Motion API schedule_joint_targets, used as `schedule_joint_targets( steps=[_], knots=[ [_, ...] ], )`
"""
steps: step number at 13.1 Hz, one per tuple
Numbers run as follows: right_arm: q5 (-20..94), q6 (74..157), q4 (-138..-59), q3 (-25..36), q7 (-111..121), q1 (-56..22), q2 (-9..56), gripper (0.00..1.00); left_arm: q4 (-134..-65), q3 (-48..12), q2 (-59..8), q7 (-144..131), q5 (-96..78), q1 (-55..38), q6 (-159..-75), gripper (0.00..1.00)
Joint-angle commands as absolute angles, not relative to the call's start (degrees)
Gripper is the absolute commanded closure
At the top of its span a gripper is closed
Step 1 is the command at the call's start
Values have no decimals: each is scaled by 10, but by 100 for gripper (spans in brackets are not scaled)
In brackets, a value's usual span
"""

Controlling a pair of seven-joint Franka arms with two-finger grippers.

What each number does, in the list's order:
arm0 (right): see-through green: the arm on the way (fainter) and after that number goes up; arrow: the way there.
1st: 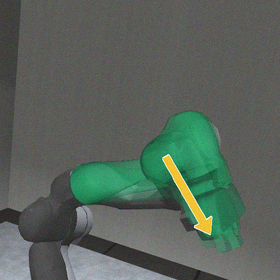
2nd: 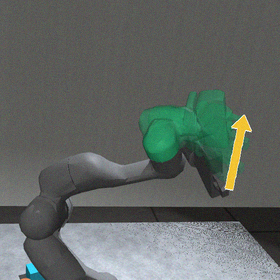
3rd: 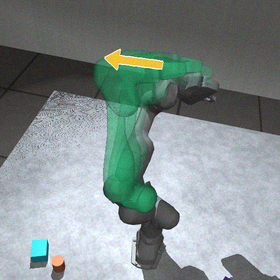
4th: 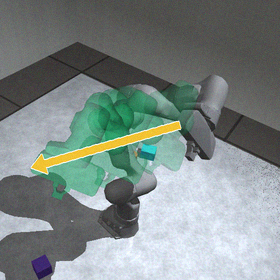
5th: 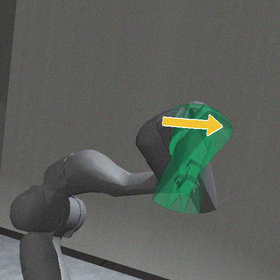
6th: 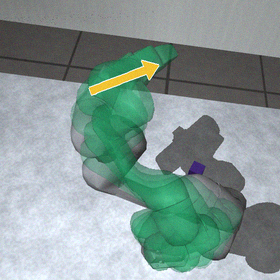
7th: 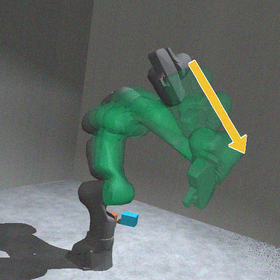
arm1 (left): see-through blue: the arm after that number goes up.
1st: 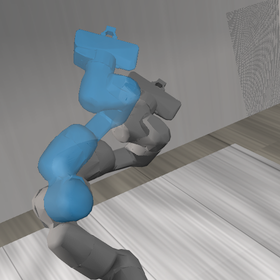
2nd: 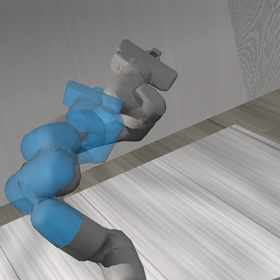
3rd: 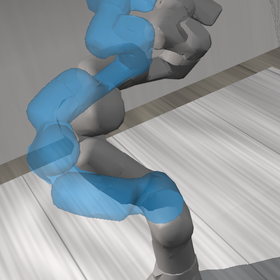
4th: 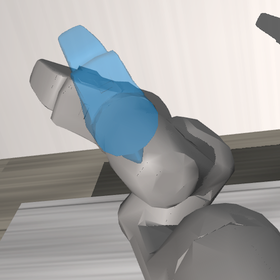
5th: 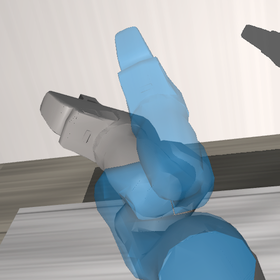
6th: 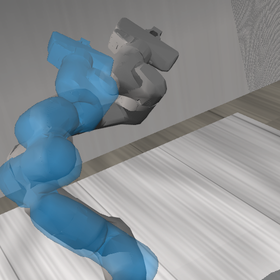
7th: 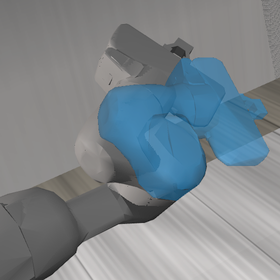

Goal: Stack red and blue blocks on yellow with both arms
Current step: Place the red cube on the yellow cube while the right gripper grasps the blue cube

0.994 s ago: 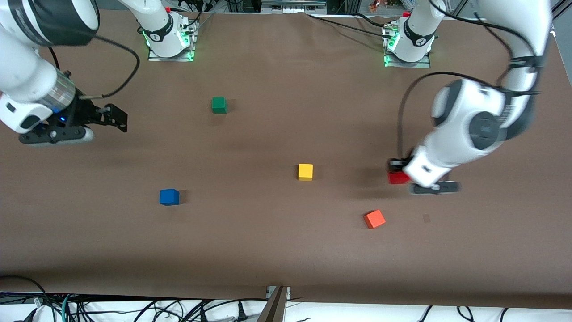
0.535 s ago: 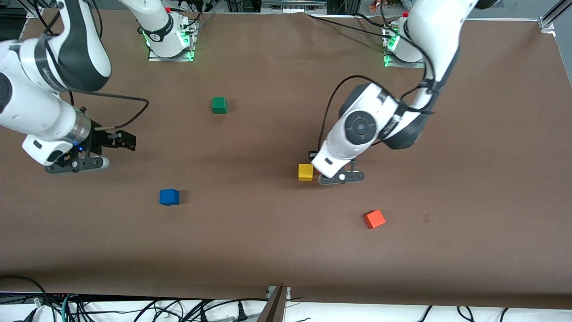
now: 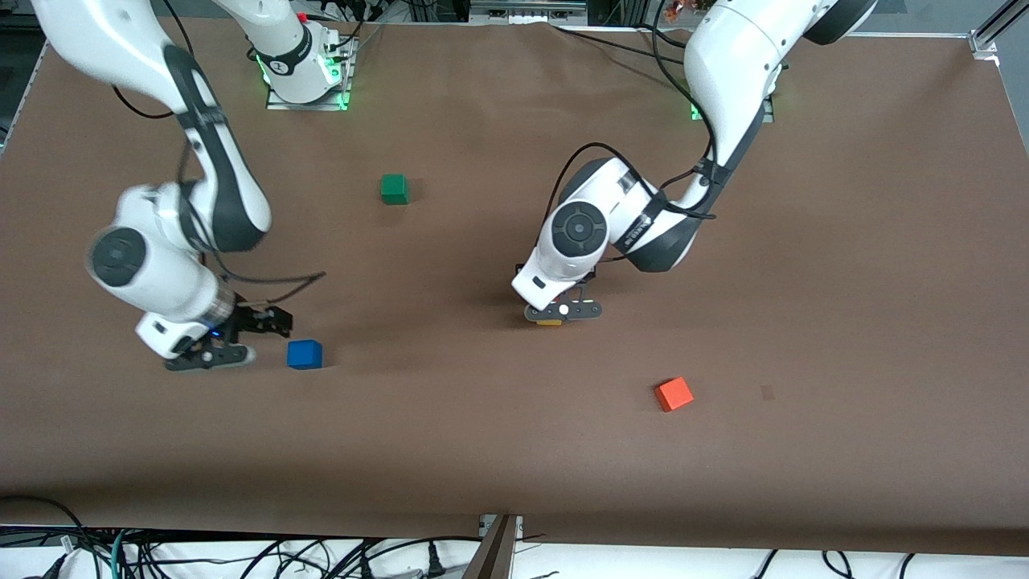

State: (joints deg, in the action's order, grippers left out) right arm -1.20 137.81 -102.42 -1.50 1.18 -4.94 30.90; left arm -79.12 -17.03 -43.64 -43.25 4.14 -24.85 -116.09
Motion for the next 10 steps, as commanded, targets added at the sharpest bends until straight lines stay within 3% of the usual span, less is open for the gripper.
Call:
schedule_joint_targets(
  steps=[1,6,10],
  knots=[
    [-1,1407,-1016,-24,7,-49,330,1,-769,-161,-453,-432,61,-265,-1173,78],
    [41,1467,-1007,-25,4,-60,377,3,-768,-161,-461,-405,88,-265,-1181,77],
    [40,1469,-1007,-25,6,-60,382,19,-768,-161,-465,-403,105,-263,-1199,76]
  ],
)
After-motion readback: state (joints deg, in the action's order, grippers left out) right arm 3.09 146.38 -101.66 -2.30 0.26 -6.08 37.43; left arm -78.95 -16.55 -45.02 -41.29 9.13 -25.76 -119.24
